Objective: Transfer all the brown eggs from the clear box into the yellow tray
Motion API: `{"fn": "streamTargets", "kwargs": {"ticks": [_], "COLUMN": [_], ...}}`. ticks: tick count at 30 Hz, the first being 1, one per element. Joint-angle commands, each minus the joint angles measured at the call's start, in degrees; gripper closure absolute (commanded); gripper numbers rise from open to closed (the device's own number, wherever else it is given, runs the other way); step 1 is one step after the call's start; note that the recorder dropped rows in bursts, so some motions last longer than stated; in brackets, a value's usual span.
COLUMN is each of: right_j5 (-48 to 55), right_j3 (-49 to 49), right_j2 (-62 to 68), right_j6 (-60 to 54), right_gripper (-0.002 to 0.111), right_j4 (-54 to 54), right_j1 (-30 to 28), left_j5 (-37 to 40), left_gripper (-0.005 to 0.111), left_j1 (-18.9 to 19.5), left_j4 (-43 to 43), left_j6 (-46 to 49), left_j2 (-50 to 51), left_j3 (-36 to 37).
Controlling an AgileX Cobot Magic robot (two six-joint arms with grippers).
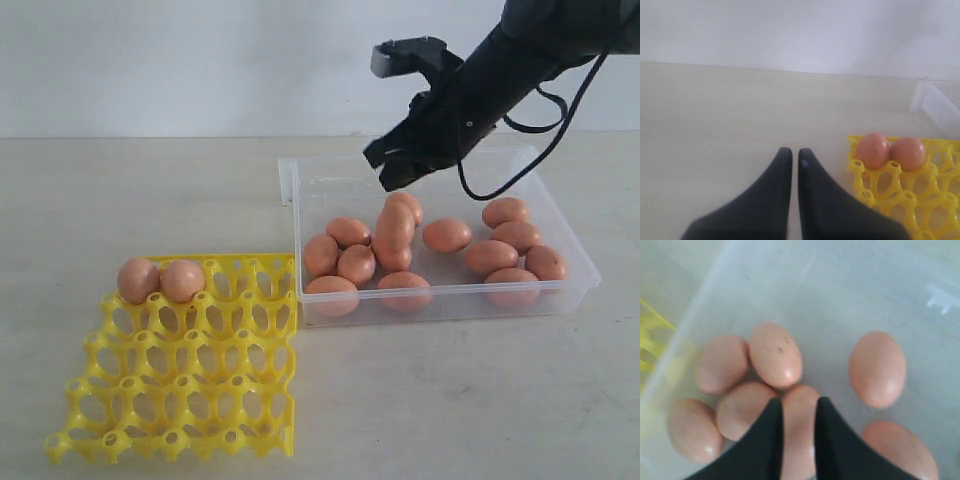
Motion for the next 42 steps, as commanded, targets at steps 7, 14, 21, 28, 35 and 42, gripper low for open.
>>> {"fn": "streamTargets", "kwargs": {"ticks": [7,14,21,28,35,42], "right_j5": [-1.0,7.8,10.8,8.0,11.2,11.5], "right_j3": [0.0,0.0,0.0,0.0,0.0,0.0], "right_j2": [-1.1,-1.1,0.6,6.0,7.5,11.3], "right_j6": [-17.8,-25.0,-29.1,-23.3,-23.7,-23.8], "right_gripper": [0.108,0.108,0.057,0.057,0.057,0.057], "right_j4": [34.4,21.7,-12.9,-22.6,-23.6,-23.8], "right_j1": [0.0,-0.2,8.4,11.4,11.4,11.4], "left_j5": [-0.3,-0.3,-0.3,-0.3,-0.3,-0.3], "left_gripper": [0.103,0.103,0.103,0.103,0.103,0.103], "left_j1": [-0.4,-0.4,-0.4,-0.4,-0.4,-0.4], "left_j4": [0.3,0.3,0.3,0.3,0.3,0.3], "left_j6": [0.0,0.0,0.0,0.0,0.0,0.0], "left_j2": [-0.2,-0.2,-0.2,-0.2,-0.2,-0.2], "left_j3": [0.2,0.2,0.2,0.2,0.2,0.2]}}
